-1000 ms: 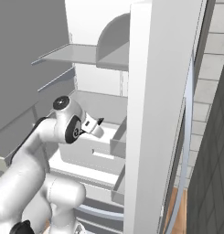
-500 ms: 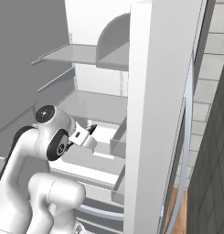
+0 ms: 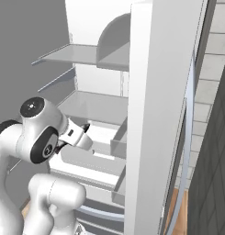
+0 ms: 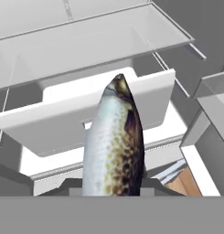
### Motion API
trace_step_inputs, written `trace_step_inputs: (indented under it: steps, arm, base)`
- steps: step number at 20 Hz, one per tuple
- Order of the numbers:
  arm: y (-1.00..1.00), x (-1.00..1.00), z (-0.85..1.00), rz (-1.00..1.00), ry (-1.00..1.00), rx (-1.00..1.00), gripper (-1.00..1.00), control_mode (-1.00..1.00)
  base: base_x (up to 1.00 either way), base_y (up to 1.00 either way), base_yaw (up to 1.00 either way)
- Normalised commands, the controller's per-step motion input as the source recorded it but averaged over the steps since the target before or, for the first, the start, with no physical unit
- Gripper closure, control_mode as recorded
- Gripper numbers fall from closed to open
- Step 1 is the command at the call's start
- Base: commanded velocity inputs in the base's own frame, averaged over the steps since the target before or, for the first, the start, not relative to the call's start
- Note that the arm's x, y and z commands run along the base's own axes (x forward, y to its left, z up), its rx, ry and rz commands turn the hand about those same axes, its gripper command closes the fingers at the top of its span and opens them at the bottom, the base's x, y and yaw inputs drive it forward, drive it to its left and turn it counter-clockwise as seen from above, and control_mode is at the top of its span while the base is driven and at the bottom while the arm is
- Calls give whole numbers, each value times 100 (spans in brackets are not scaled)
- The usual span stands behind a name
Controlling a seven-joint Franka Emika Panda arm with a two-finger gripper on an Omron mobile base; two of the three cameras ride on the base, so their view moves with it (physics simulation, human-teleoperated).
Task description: Take the cheese, fish, and garlic from the fridge and place them on the plate on the dining counter to create an appetizer plate.
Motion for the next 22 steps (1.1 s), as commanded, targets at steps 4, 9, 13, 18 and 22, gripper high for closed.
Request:
trace_step_inputs:
  steps: [4, 9, 13, 18, 22]
  arm:
    - [9, -37, 12, 10, 0, 0, 100, -100]
    - [11, -11, 0, 9, 0, 0, 100, -100]
    - [2, 0, 0, 5, 0, 0, 100, -100]
    - [0, 0, 0, 0, 0, 0, 100, 100]
    - [0, 0, 0, 0, 0, 0, 100, 100]
  base:
    - [0, 0, 0]
    - [0, 0, 0]
    - [0, 0, 0]
    - [-9, 8, 0]
    - [-64, 24, 0]
